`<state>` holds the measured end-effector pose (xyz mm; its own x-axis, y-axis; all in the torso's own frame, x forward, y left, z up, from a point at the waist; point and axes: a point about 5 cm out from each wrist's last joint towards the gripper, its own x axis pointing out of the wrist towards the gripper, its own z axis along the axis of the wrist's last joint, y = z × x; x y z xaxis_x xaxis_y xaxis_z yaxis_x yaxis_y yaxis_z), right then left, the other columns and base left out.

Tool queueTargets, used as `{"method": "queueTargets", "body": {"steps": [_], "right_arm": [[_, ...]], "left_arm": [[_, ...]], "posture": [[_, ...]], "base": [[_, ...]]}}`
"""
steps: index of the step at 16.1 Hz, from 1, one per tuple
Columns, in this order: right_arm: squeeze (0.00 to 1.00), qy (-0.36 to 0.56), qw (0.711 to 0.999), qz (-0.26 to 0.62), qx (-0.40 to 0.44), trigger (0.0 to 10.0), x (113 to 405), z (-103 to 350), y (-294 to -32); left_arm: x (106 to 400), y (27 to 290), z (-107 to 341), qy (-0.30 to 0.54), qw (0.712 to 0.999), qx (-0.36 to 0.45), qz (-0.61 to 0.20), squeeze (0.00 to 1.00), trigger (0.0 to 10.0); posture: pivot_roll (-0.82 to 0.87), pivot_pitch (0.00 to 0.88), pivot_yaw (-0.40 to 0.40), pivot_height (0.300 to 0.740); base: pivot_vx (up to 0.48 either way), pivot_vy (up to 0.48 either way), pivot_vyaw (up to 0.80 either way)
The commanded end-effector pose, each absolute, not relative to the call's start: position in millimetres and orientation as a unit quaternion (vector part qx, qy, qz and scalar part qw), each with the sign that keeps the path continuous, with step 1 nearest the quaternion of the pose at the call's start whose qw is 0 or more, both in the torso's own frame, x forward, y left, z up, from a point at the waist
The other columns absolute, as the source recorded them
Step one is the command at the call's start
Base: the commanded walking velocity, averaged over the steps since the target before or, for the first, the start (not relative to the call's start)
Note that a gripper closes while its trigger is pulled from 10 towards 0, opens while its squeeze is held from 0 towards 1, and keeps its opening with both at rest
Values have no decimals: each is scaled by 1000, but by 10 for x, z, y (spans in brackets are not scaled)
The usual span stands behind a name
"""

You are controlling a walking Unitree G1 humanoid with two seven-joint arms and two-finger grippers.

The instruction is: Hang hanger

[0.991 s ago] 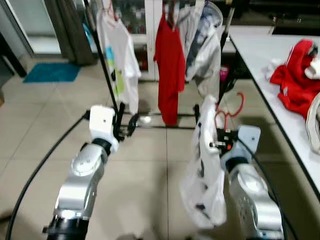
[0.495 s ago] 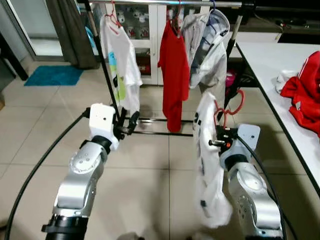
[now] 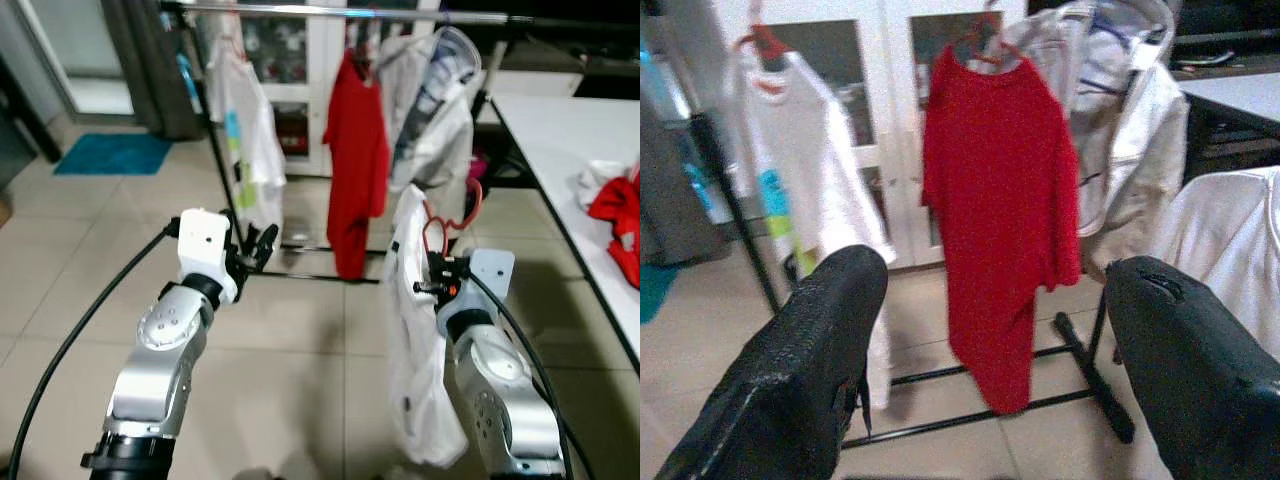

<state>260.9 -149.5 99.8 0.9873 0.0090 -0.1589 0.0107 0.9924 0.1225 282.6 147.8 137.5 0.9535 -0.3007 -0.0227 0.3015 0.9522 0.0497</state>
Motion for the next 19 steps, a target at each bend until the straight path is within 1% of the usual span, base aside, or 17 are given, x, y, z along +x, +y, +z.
{"method": "queueTargets", "body": {"steps": [1, 8, 9, 10, 19], "right_arm": [[0, 66, 996, -12, 53, 10000, 2595, 1044, -1555], [0, 66, 997, -1, 48, 10000, 2591, 1024, -1544], [0, 64, 997, 7, 36, 10000, 2597, 1034, -1510], [0, 64, 997, 6, 41, 10000, 2596, 1033, -1506], [0, 57, 997, -4, 54, 10000, 2617, 1047, -1519]], "left_arm": [[2795, 1416, 1366, 7, 986, 28, -164, 0, 10000], [2781, 1419, 1360, 6, 985, 33, -170, 0, 10000], [2782, 1422, 1366, 5, 985, 32, -169, 0, 10000], [2780, 1420, 1366, 5, 985, 31, -168, 0, 10000], [2785, 1412, 1368, 3, 986, 30, -164, 0, 10000]], "posture": [[48, 54, 12, 740], [55, 25, 11, 740], [57, 20, 12, 740], [57, 20, 11, 740], [59, 29, -1, 740]], "base": [[345, 0, 0], [346, 0, 0], [341, 0, 800], [345, 0, 800], [346, 0, 0]]}}
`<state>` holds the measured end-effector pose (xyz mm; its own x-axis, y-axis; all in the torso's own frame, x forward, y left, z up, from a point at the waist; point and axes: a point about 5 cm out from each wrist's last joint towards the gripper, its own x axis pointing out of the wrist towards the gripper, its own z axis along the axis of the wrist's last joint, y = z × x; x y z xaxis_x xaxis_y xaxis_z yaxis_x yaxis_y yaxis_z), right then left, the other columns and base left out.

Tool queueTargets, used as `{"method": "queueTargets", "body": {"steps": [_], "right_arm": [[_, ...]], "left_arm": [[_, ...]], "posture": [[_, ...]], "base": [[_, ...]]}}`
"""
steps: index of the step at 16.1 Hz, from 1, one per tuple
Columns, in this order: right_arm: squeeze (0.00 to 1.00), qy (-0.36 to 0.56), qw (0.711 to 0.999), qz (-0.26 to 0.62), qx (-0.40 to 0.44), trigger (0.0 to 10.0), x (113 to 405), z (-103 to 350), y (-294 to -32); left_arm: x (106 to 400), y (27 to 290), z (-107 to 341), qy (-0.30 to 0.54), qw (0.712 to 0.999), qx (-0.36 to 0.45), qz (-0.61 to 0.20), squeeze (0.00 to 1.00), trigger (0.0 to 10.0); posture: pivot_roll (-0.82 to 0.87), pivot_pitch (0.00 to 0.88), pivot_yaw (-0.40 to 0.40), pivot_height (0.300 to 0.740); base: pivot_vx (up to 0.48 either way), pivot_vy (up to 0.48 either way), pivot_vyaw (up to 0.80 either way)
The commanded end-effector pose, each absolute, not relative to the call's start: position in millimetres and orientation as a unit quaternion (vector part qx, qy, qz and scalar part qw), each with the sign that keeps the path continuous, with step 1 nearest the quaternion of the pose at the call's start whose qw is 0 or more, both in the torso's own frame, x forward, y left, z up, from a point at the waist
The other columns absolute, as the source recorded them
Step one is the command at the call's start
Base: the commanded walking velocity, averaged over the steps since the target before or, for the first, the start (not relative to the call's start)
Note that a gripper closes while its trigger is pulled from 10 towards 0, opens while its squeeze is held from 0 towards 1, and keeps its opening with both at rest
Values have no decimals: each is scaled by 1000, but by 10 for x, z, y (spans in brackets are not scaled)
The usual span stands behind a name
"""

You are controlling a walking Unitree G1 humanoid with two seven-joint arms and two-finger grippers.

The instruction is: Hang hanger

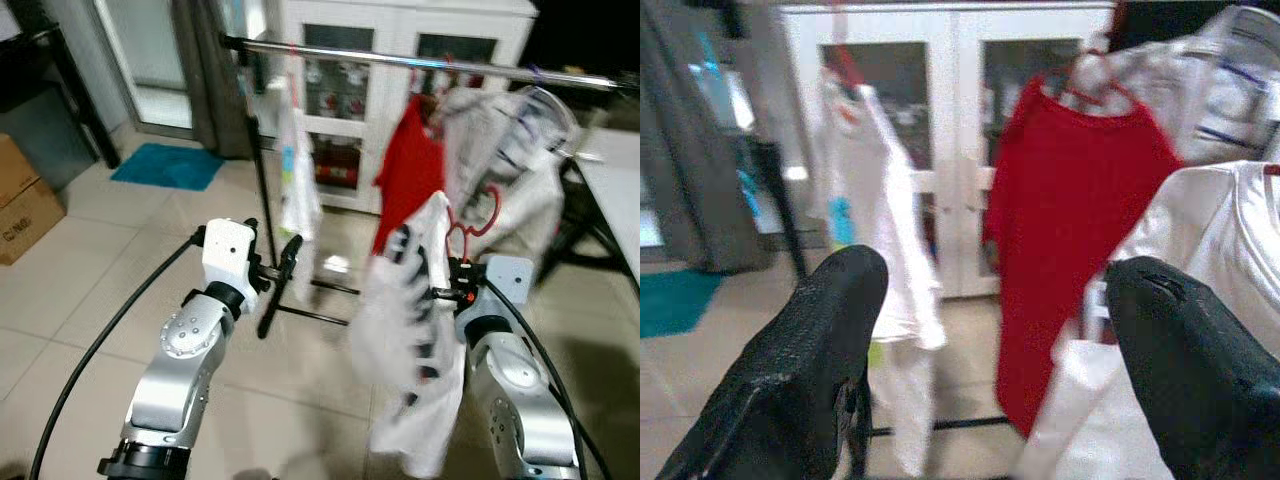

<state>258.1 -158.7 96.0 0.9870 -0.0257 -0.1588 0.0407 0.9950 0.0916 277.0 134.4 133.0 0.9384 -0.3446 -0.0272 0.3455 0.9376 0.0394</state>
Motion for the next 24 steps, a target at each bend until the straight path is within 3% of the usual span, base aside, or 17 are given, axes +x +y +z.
{"method": "queueTargets", "body": {"steps": [1, 21, 24], "right_arm": [[0, 57, 997, -5, 55, 10000, 2622, 1047, -1519], [0, 51, 997, -1, 59, 10000, 2695, 1089, -1526], [0, 49, 997, 3, 57, 10000, 2694, 1100, -1508]], "left_arm": [[2782, 1419, 1365, 3, 987, 26, -160, 0, 10000], [2817, 1406, 1399, -5, 987, 30, -155, 0, 10000], [2817, 1408, 1402, -5, 987, 32, -157, 0, 10000]], "posture": [[59, 31, 0, 740], [60, 48, -23, 740], [57, 49, -18, 740]], "base": [[341, 0, 0], [345, 0, 0], [346, 0, -533]]}}
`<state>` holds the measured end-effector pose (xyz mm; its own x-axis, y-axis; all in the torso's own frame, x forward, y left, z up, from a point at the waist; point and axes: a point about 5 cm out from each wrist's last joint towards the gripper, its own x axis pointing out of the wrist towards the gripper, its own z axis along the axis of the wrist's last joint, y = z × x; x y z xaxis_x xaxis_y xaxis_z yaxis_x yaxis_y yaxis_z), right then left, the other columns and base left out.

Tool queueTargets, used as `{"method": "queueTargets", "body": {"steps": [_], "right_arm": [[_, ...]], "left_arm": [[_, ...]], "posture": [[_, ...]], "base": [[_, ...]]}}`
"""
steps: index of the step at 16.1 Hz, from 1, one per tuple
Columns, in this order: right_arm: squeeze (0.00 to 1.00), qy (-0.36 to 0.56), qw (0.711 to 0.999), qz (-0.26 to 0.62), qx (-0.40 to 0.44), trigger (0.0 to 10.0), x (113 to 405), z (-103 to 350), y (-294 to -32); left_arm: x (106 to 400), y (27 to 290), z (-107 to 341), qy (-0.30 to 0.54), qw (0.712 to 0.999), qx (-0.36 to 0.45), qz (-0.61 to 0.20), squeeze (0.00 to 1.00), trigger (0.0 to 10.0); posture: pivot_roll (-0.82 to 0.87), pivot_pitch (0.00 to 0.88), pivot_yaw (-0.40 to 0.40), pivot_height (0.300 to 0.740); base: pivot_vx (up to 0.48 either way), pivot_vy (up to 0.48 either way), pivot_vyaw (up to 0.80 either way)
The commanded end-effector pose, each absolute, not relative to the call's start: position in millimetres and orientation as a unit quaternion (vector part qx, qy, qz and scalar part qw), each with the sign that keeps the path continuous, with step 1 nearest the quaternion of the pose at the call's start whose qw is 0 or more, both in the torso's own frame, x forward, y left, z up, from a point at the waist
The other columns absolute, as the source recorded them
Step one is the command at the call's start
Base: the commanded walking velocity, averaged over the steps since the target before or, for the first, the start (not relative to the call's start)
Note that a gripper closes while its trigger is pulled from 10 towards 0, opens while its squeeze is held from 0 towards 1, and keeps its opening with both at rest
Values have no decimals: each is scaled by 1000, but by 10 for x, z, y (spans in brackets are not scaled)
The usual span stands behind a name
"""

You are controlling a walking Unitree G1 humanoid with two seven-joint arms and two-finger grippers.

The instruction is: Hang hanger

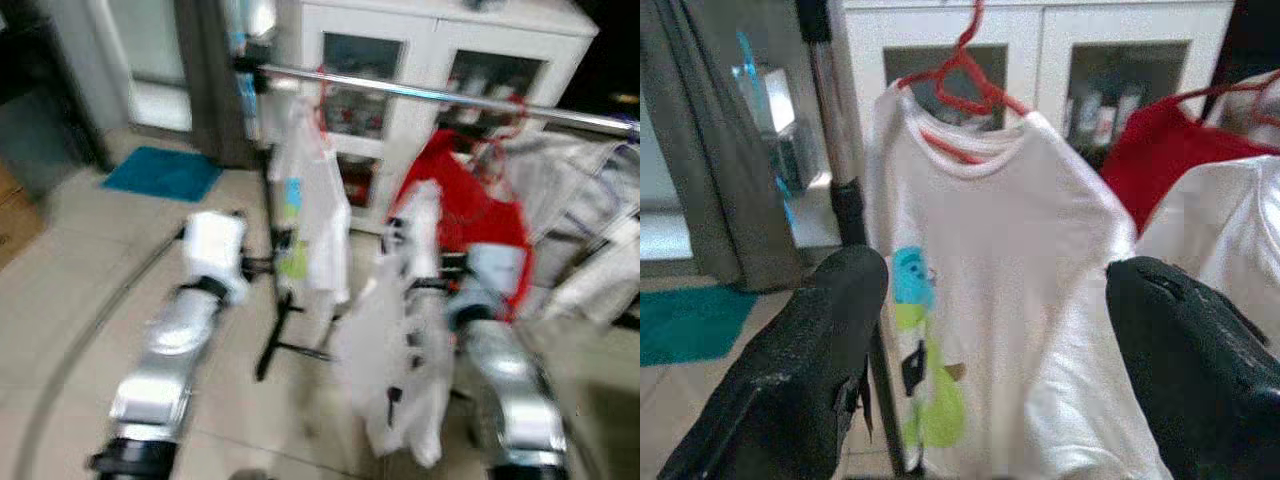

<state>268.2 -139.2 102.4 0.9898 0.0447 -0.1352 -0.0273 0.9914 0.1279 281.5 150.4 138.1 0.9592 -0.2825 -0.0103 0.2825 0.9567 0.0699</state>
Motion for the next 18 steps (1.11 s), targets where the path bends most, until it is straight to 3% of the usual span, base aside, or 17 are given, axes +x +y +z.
{"method": "queueTargets", "body": {"steps": [1, 7, 9, 11, 18], "right_arm": [[0, 48, 997, 3, 55, 10000, 2689, 1099, -1509], [0, 46, 996, 34, 64, 10000, 2686, 1116, -1430], [0, 47, 997, 52, 28, 10000, 2700, 1130, -1385], [0, 39, 998, 48, 33, 10000, 2716, 1154, -1382], [0, -28, 999, 11, 38, 10000, 2805, 1441, -1473]], "left_arm": [[2817, 1404, 1398, -4, 987, 33, -159, 0, 10000], [2828, 1389, 1402, -5, 986, 36, -162, 0, 10000], [2827, 1385, 1408, -6, 986, 36, -162, 0, 10000], [2826, 1380, 1412, -7, 986, 39, -164, 0, 10000], [2824, 1309, 1536, -25, 975, 38, -216, 0, 10000]], "posture": [[56, 49, -17, 740], [58, 45, -17, 740], [59, 45, -18, 740], [60, 44, -21, 740], [53, 40, -20, 740]], "base": [[345, 0, 0], [346, 0, 0], [347, 0, 0], [349, 0, 609], [290, 0, 0]]}}
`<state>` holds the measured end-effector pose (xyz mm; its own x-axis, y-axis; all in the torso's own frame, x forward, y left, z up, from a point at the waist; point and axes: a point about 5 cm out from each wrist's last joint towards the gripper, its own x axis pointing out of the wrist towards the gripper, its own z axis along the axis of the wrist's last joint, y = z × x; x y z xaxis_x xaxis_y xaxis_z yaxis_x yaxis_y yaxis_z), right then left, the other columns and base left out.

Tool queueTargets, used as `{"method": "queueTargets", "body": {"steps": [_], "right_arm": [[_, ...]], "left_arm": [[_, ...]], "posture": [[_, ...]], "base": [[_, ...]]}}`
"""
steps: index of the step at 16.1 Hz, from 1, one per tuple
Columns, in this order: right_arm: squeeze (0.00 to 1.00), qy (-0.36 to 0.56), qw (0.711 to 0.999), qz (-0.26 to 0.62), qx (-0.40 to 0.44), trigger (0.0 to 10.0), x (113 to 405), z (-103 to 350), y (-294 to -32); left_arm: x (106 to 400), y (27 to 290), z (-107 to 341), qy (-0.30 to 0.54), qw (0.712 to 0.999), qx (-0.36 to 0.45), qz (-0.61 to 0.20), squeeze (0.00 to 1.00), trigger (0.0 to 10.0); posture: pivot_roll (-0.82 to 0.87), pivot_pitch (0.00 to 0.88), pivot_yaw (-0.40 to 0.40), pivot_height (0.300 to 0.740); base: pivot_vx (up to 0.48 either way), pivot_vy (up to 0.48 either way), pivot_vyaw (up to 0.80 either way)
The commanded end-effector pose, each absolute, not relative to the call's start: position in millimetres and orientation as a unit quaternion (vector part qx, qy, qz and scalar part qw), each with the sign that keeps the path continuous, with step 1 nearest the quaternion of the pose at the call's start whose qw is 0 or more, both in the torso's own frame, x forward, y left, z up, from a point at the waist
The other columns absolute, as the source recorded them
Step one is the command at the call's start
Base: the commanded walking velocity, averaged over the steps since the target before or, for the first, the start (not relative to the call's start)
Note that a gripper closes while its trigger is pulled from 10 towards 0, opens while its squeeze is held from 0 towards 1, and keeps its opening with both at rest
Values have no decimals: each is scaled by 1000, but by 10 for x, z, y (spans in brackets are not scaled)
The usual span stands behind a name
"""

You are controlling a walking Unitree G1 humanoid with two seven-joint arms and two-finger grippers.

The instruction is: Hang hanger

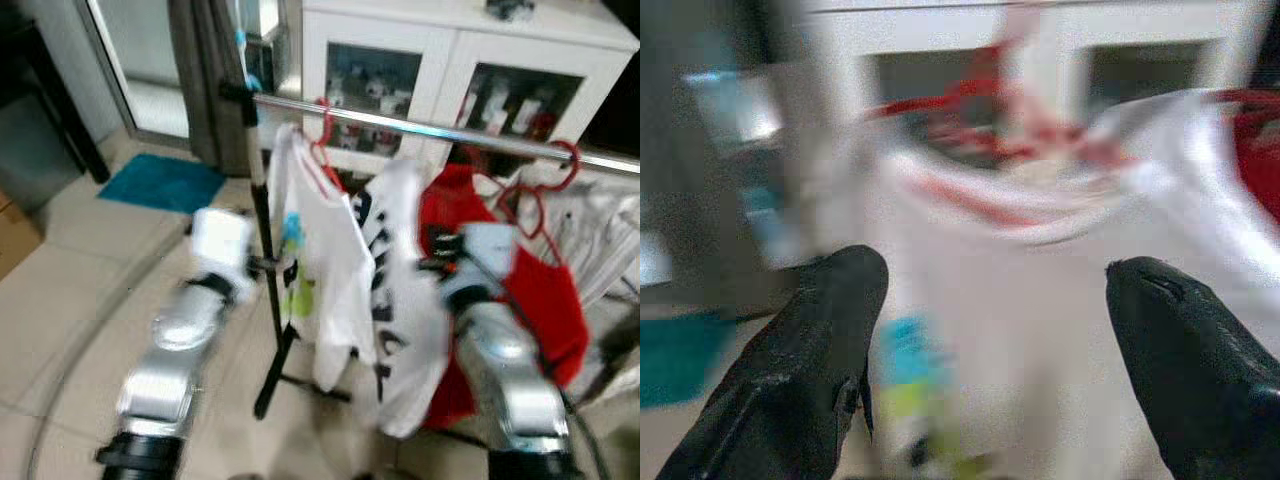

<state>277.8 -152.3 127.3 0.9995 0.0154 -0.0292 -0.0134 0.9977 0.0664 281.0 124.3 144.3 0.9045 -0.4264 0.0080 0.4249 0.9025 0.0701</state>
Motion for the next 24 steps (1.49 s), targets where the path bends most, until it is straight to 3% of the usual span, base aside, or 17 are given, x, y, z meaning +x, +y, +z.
{"method": "queueTargets", "body": {"steps": [1, 2, 5, 8, 14, 20, 21, 22, 24], "right_arm": [[0, -32, 999, 9, 40, 10000, 2815, 1461, -1476], [0, -35, 999, 8, 41, 10000, 2828, 1485, -1480], [0, 11, 1000, 23, -4, 10000, 3051, 1510, -1483], [0, 54, 998, 20, -4, 10000, 3300, 1512, -1521], [0, 142, 989, 18, -30, 10000, 3785, 1563, -1545], [0, 205, 977, 39, -43, 10000, 3754, 1370, -1536], [894, 207, 977, 35, -38, 10000, 3698, 1317, -1570], [1000, 195, 980, 29, -35, 10000, 3663, 1322, -1601], [1000, 116, 992, 42, -39, 10000, 3490, 1510, -1640]], "left_arm": [[2821, 1301, 1554, -28, 973, 37, -224, 0, 10000], [2806, 1275, 1584, -34, 968, 41, -244, 0, 10000], [2666, 1096, 1743, -32, 910, 65, -409, 0, 10000], [2635, 1112, 1793, -16, 888, 87, -452, 0, 10000], [2588, 1181, 1839, -2, 872, 98, -480, 0, 10000], [2552, 1194, 1826, 4, 870, 97, -483, 0, 10000], [2544, 1199, 1822, 5, 870, 97, -483, 0, 10000], [2542, 1204, 1819, 5, 871, 96, -482, 0, 10000], [2557, 1254, 1769, 6, 888, 91, -451, 0, 10000]], "posture": [[53, 40, -20, 740], [53, 40, -20, 740], [51, 34, -18, 740], [52, 25, -15, 740], [72, 14, -28, 740], [74, 13, -38, 740], [68, 19, -35, 740], [64, 22, -32, 740], [60, 26, -28, 740]], "base": [[0, 0, 0], [0, 0, 0], [0, 0, 0], [0, 0, 0], [0, 0, 0], [0, 0, 0], [0, 0, 0], [0, 0, 0], [0, 0, 0]]}}
